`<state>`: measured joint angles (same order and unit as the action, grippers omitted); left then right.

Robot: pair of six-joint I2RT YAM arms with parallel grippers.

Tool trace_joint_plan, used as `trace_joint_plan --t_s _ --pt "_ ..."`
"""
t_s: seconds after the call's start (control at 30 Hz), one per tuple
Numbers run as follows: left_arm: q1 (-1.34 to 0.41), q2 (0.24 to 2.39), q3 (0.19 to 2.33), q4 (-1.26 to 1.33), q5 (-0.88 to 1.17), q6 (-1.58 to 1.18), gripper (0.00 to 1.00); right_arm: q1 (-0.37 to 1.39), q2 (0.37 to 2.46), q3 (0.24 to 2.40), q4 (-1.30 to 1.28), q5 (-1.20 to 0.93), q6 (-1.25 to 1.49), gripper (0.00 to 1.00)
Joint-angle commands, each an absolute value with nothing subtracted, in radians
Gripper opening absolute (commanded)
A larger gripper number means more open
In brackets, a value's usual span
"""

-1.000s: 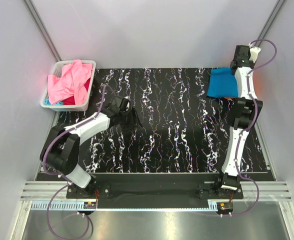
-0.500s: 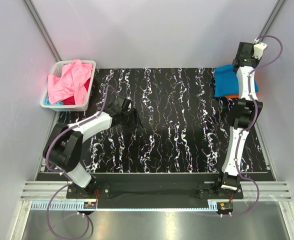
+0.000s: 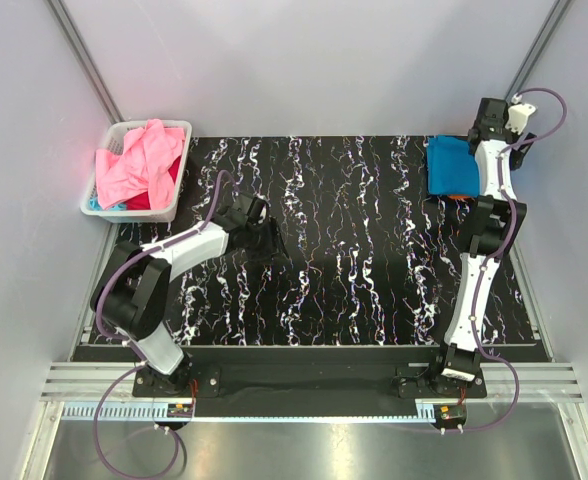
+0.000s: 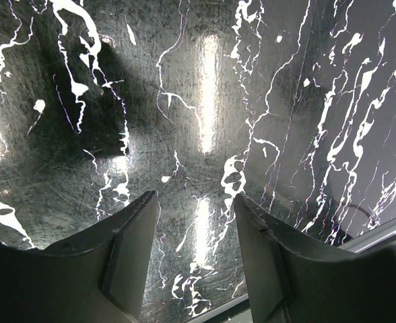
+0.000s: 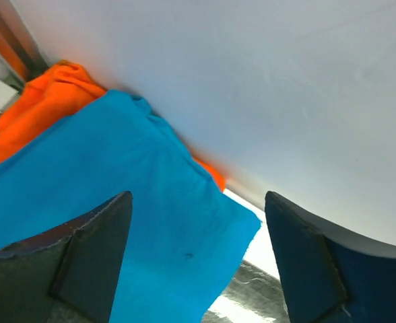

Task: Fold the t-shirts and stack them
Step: Neatly place the folded tshirt to the corner, then reset both grippers

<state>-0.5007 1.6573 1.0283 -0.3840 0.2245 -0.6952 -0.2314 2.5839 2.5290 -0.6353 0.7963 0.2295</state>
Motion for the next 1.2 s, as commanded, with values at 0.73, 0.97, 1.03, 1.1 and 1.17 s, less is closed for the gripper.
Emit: trace_joint_plan --t_s 0.73,0.97,1.03,1.1,1.17 --pt "-0.361 1.422 1.170 -0.546 0.080 -0.683 0.56 0.225 1.659 1.488 -0.555 0.367 0.431 0.79" --pt "-0.230 1.420 1.319 -0.701 -0.119 -0.681 0.57 0.420 1.431 1.226 -0.531 0.288 0.488 0.70" --pt "-0.209 1.436 1.377 -0.730 -0.143 -0.670 0.57 0.462 1.378 1.194 -0.523 0.247 0.497 0.69" --pt "-0.209 1.453 1.397 -0.729 -0.138 -0.658 0.57 0.480 1.341 1.172 -0.511 0.194 0.503 0.69" --pt "-0.210 1.457 1.385 -0.706 -0.101 -0.635 0.56 0.494 1.325 1.134 -0.509 0.190 0.512 0.69"
